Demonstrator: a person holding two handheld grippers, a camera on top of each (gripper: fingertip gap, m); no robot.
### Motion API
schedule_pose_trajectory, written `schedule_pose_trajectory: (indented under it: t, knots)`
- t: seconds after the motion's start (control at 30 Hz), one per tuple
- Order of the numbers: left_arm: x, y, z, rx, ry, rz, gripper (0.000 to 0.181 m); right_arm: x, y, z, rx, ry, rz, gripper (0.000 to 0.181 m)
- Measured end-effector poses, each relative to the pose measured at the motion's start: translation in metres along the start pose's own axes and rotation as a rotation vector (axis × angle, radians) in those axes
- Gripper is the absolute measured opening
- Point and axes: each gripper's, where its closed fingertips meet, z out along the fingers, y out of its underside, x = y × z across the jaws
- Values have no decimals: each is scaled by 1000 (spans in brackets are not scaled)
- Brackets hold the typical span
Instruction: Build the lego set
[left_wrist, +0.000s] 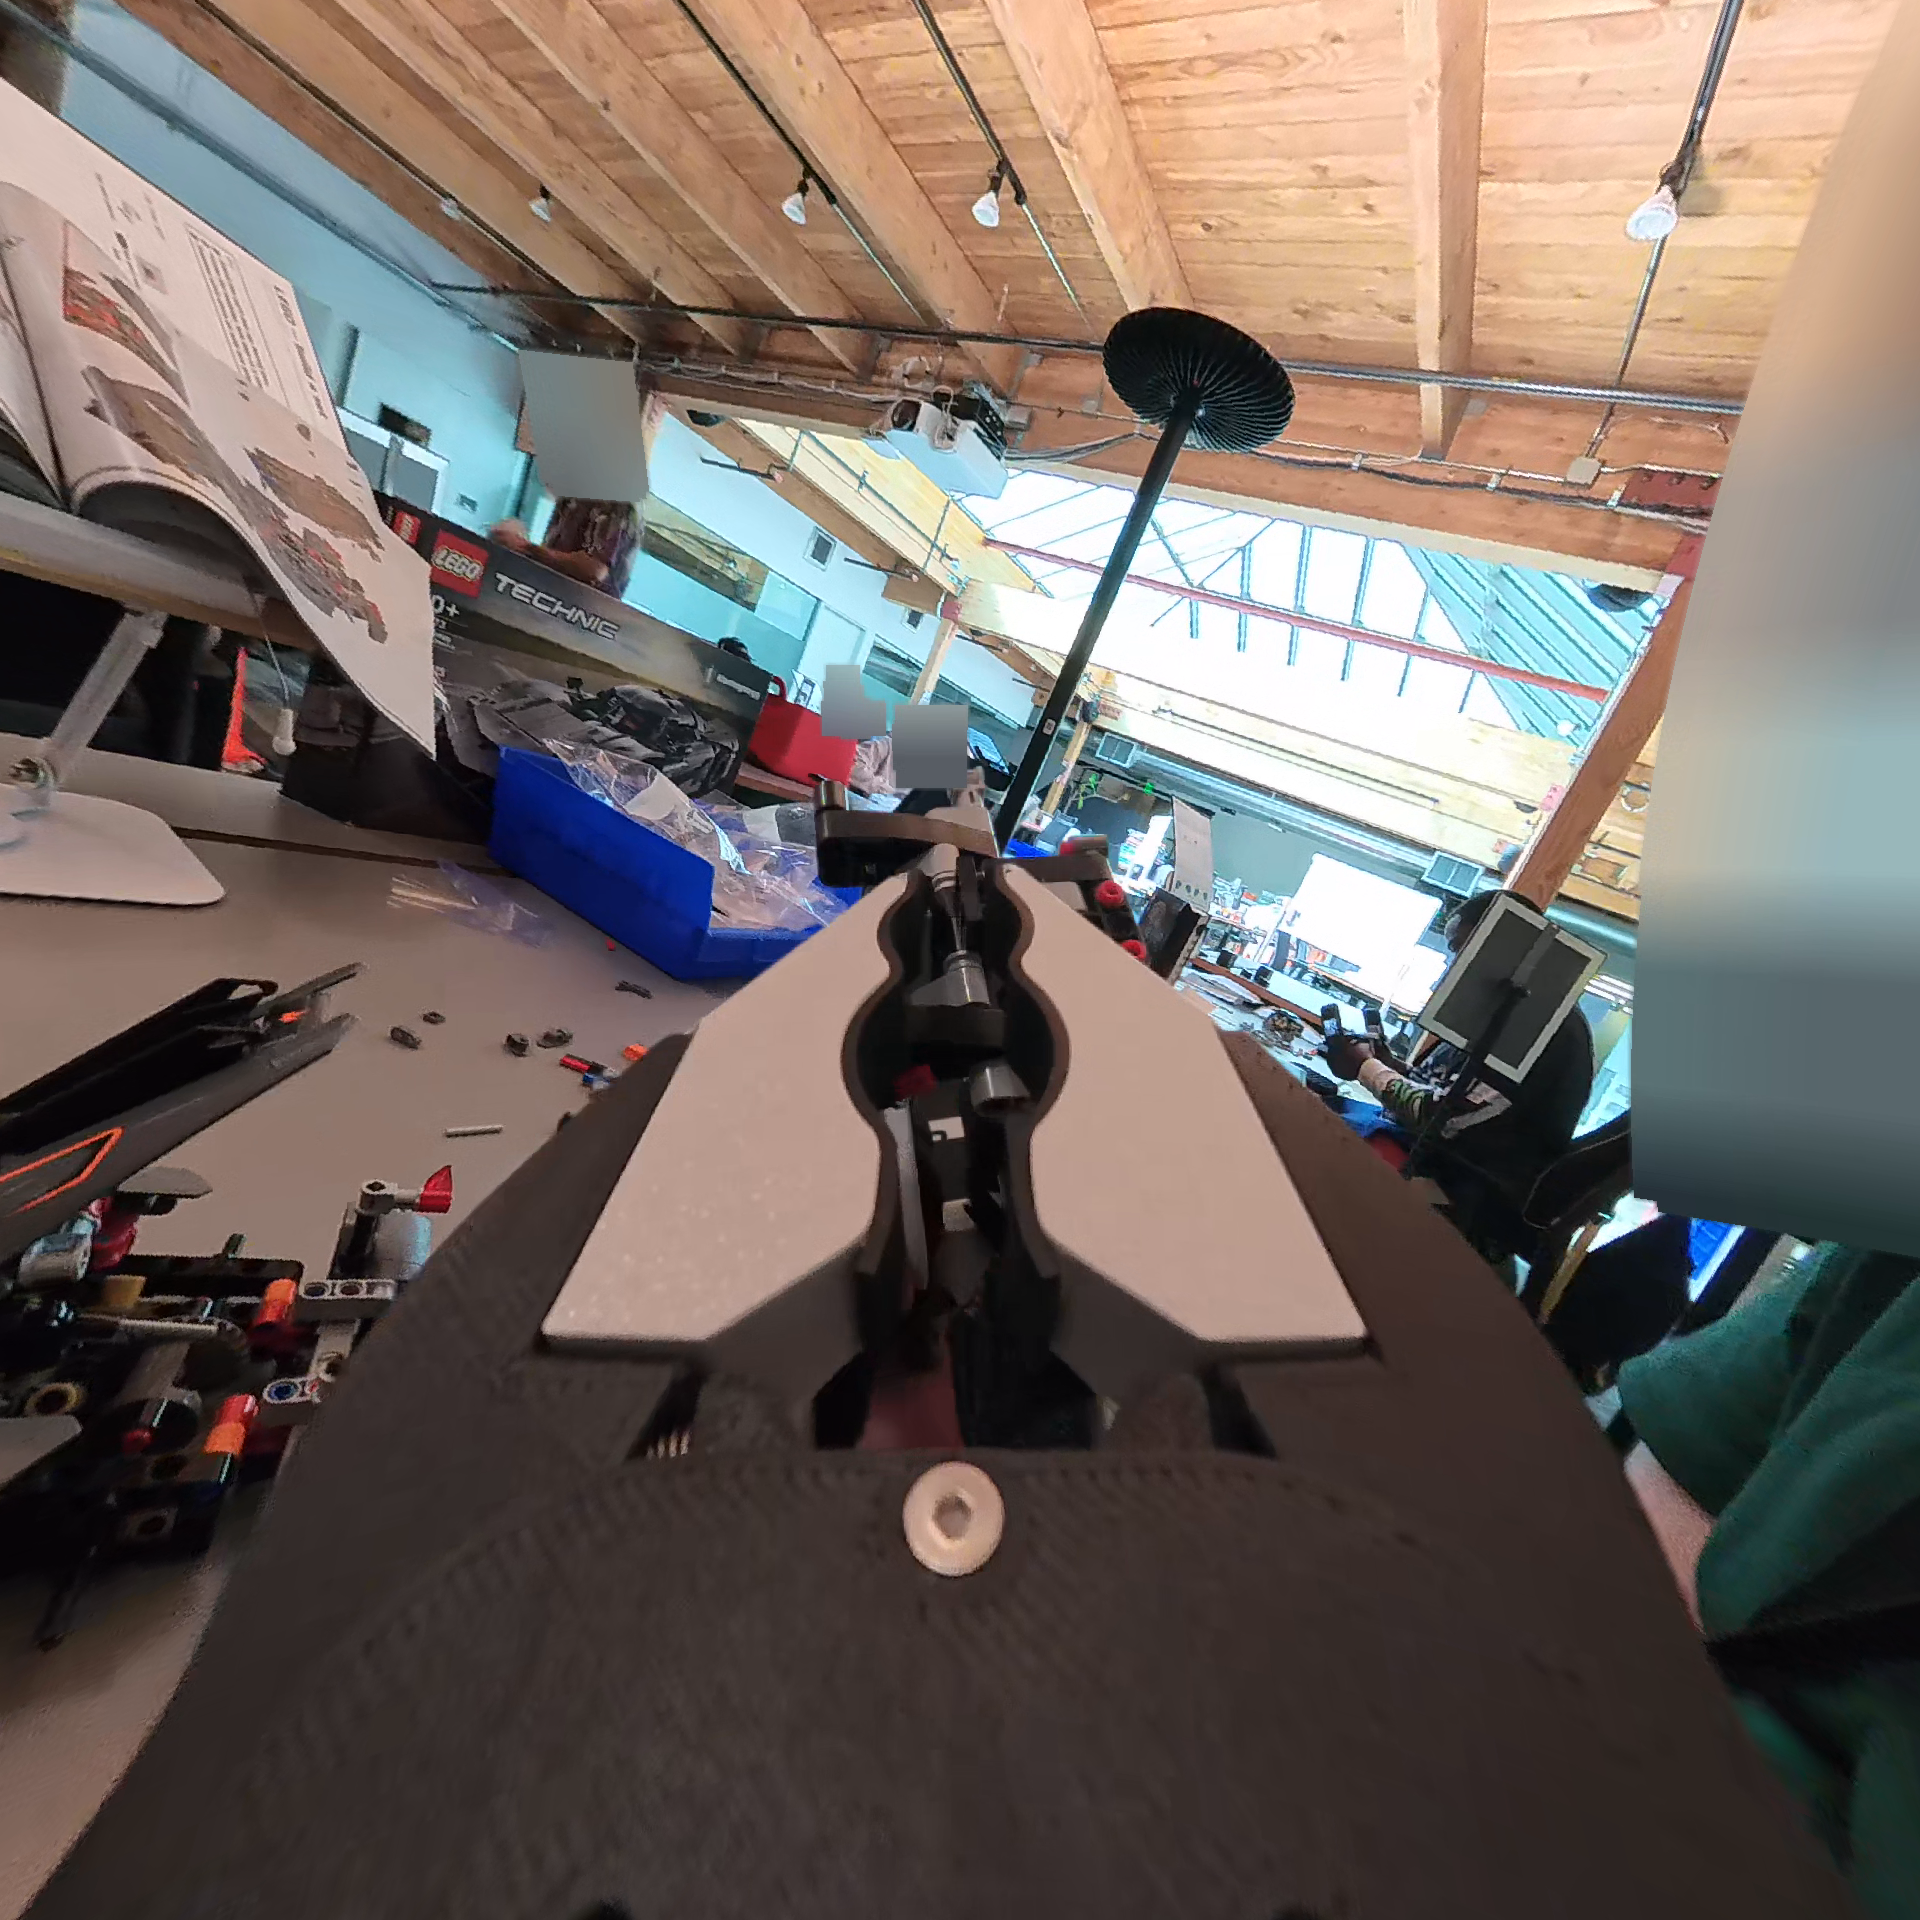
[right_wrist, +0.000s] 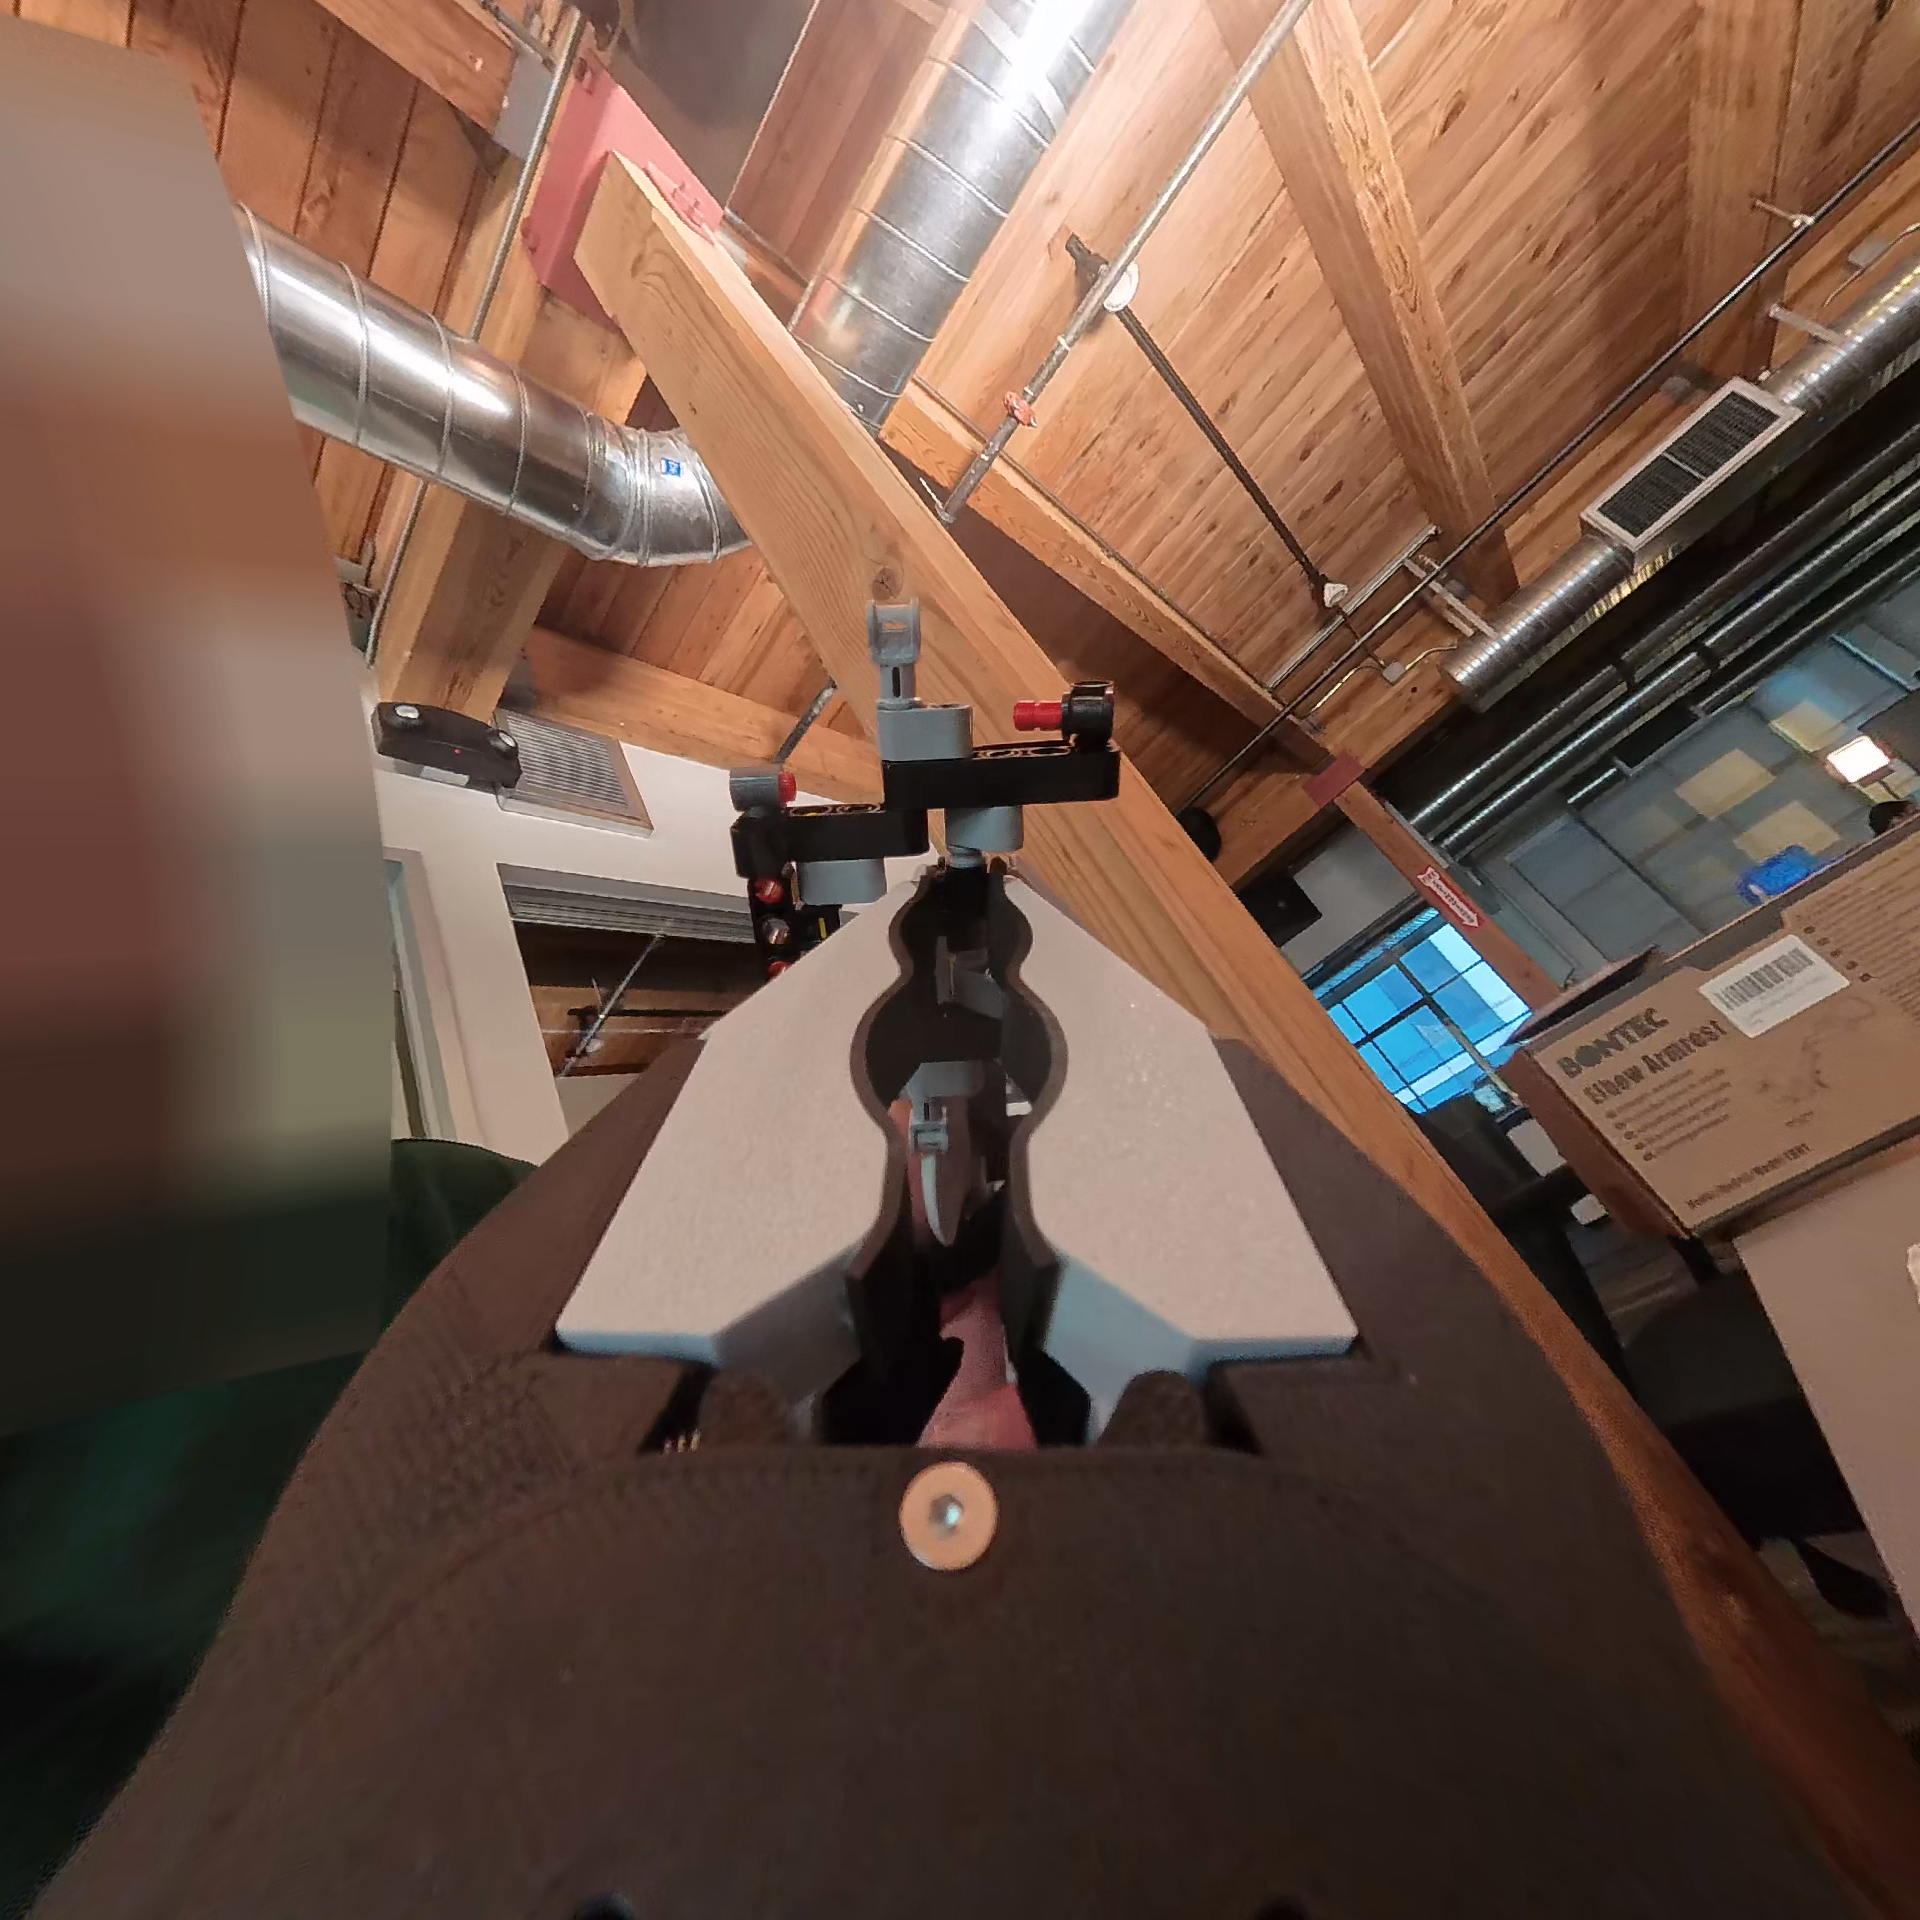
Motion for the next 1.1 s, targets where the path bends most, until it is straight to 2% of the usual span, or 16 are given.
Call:
schedule_pose_trajectory:
  t: [0.23,0.37,0.5,0.87,1.0,1.1]
  knots:
    - [2,-1,1,6,-21,32,11,1,-5,-1,10,23,-34,6]
    - [3,-2,2,15,-40,74,3,-1,-5,1,15,31,-42,6]
    - [7,-5,3,32,-38,88,2,-4,-6,4,29,12,-21,6]
    - [5,-12,1,87,29,-53,2,-3,-6,4,40,1,42,12]
    - [-2,-21,-5,84,-21,20,2,4,-8,-4,29,52,29,17]
    - [-10,-26,-11,25,-140,234,2,4,-12,-15,6,102,-12,23]
